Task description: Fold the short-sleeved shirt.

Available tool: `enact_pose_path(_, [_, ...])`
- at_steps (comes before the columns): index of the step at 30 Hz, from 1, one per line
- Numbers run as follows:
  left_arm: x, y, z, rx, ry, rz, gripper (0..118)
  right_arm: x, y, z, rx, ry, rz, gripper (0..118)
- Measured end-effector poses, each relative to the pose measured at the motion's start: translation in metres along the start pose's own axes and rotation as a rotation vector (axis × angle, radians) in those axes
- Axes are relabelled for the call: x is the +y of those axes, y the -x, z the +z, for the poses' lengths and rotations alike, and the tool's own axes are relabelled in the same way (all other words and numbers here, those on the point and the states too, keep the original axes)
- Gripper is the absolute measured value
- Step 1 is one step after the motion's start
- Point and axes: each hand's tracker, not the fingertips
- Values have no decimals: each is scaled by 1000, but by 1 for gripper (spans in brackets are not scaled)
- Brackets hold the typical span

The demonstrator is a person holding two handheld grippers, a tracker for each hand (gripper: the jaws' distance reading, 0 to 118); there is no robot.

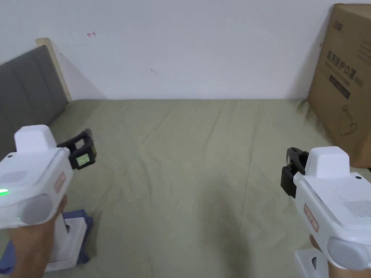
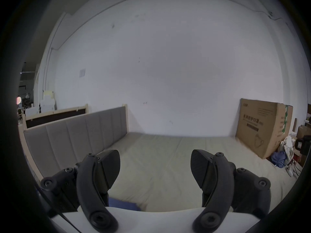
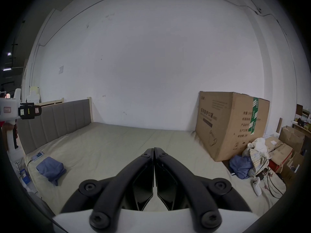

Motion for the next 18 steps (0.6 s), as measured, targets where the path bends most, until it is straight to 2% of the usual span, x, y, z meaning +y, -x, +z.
enact_pose_path(6, [-24, -52, 16, -55, -93, -41, 84, 0, -19, 17, -42, -28, -5, 0])
enact_pose_path(7, [-29, -61, 18, -66, -88, -45, 77, -1, -22, 19, -48, -31, -8, 0])
enact_pose_path(8, [-33, -65, 20, -84, -92, -49, 67, -1, -24, 22, -53, -35, -8, 0])
enact_pose_path(9, [-37, -69, 22, -110, -97, -47, 51, -2, -26, 24, -62, -39, -10, 0])
enact_pose_path(10, [-41, -73, 23, -134, -98, -48, 30, -3, -28, 26, -70, -45, -11, 0])
enact_pose_path(12, [-46, -82, 26, -178, -85, -62, 3, -3, -32, 28, -77, -46, -14, 0])
enact_pose_path(18, [-52, -95, 30, -227, -58, -90, 0, -4, -36, 33, -94, -47, -13, 0])
